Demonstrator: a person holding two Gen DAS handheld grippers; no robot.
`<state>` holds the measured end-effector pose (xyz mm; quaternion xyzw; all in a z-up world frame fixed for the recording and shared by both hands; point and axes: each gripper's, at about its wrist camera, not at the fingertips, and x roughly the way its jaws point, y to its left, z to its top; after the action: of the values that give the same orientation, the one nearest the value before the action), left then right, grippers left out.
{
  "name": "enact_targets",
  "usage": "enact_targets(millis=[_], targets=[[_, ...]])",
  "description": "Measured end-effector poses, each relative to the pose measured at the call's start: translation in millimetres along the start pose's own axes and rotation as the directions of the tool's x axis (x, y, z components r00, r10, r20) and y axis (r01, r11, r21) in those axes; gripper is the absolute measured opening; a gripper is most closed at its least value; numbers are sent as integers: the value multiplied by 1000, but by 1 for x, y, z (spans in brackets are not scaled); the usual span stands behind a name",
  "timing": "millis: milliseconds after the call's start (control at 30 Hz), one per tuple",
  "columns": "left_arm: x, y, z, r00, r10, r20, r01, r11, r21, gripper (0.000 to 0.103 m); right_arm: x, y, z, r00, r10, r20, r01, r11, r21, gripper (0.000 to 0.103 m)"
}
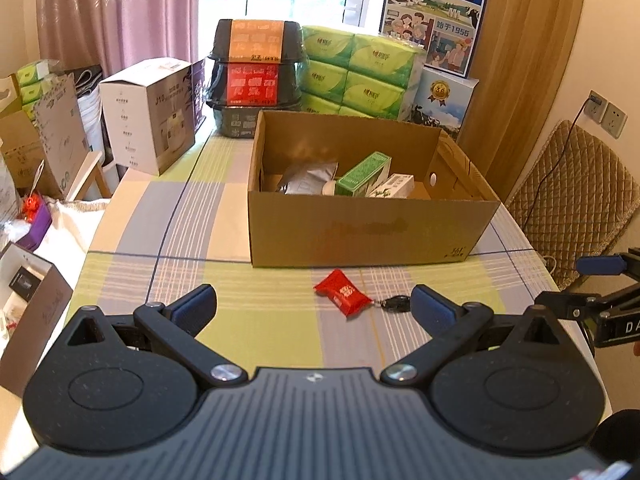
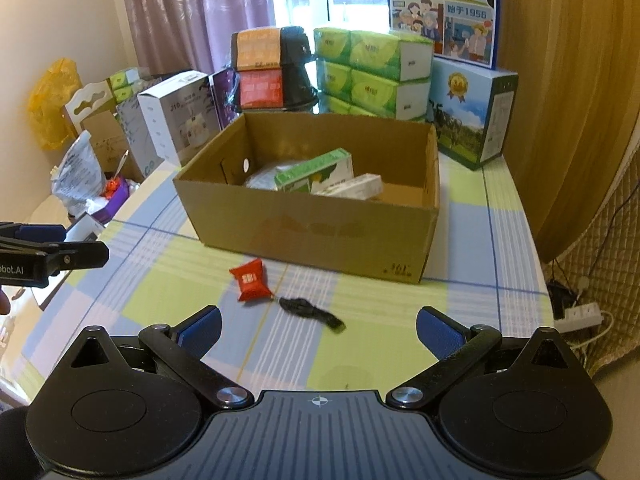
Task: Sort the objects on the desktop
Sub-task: 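Withdraw both open tools from the box back over the table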
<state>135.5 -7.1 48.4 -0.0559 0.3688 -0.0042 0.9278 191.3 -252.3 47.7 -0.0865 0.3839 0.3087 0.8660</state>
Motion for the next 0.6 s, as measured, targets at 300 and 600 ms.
enact_targets(millis=[300,600], targets=[[2,2,-15,1000,12,-19,-12,1000,-14,101,4,-2,-23,1000,5,-17,-5,1000,23,101],[16,3,-27,999,11,-51,-12,1000,-22,101,19,0,-35,998,12,-54,-12,1000,11,101]])
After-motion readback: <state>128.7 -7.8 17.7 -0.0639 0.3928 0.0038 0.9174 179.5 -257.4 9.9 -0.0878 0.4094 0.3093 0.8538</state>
